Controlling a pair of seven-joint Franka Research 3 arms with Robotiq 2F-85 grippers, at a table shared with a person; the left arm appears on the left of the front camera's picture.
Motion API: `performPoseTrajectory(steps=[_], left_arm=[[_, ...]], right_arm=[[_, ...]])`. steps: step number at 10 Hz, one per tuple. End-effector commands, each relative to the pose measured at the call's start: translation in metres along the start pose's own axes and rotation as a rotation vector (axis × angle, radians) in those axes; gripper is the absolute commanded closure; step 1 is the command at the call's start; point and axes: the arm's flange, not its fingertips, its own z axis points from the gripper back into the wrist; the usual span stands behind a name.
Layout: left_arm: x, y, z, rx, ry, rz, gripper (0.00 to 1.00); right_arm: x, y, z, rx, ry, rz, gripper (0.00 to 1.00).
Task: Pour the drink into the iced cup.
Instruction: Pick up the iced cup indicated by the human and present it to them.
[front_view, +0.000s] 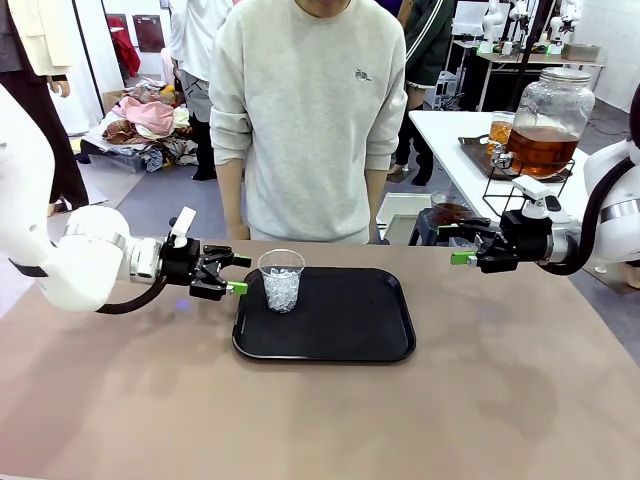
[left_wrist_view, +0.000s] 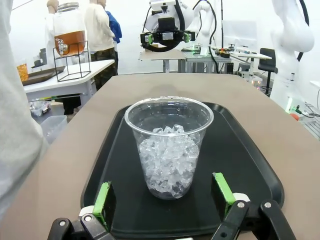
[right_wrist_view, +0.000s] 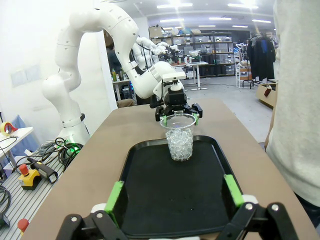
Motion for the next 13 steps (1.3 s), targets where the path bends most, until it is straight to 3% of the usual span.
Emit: performPoseTrajectory(steps=[1,13], left_arm=[[-0.003,0.003,-0.01,0.003,-0.038,0.007,0.0],[-0.001,0.007,-0.032,-0.022,-0.042,0.002,0.0]], right_arm=[[0.003,-0.001,0.0,0.001,0.001,0.001,0.0],[0.003,-0.001,0.0,0.001,0.001,0.001,0.0]])
